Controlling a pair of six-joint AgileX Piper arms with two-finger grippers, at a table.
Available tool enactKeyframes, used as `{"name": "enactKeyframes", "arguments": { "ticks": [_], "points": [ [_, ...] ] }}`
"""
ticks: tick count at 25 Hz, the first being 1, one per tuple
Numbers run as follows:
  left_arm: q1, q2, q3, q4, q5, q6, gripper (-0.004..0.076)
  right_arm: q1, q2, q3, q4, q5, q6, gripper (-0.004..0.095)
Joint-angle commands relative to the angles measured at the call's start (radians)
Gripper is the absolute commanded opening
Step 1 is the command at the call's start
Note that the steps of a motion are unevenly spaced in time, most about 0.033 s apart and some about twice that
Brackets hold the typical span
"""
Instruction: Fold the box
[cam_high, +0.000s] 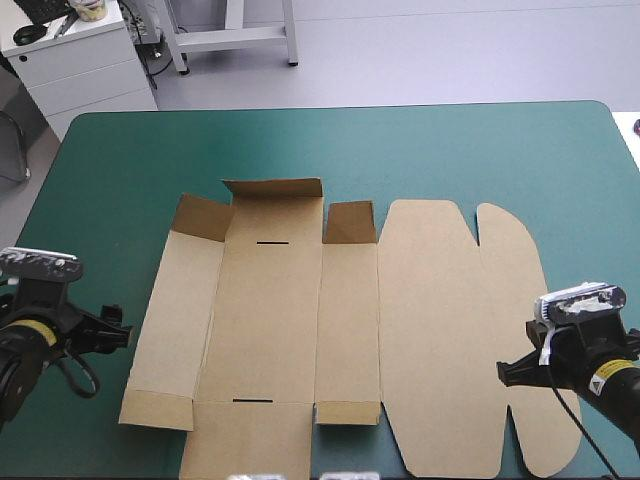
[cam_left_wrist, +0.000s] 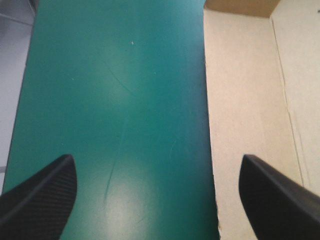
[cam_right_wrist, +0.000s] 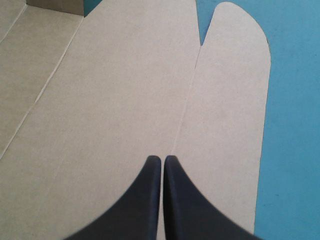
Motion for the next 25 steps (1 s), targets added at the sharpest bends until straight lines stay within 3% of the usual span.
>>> {"name": "enactKeyframes", "arguments": {
  "ticks": [1,5,10,14,16,20,25],
  "points": [
    [0.003,0.083,-0.028,0.012,-0.065,-0.051,0.0608,-0.005,-0.024,0.003,0.019,-0.031,0.001,-0.0001],
    [0.003,0.154,-0.019,0.010,-0.090,-0.135,0.0608,-0.005,-0.049,0.031,0.071,0.009,0.001,-0.0001],
    [0.105,0.195,0.036,-0.088,-0.214,-0.175,0.0585,-0.005,-0.067,0.060,0.083,0.010,0.001,-0.0001],
    [0.351,0.217,0.063,-0.441,-0.239,0.163,0.0477,-0.005,-0.071,0.067,0.073,0.006,0.001,-0.0001],
    [0.504,0.259,0.073,-0.634,-0.208,0.305,0.0465,-0.005,-0.071,0.067,0.071,0.006,0.001,-0.0001],
    [0.591,0.405,0.077,-0.861,-0.085,0.520,0.0465,-0.003,-0.073,0.067,0.073,0.003,0.001,-0.0001],
    [0.591,0.566,0.077,-0.853,0.019,0.553,0.0465,-0.003,-0.073,0.067,0.073,0.002,0.001,-0.0001]
  ]
}}
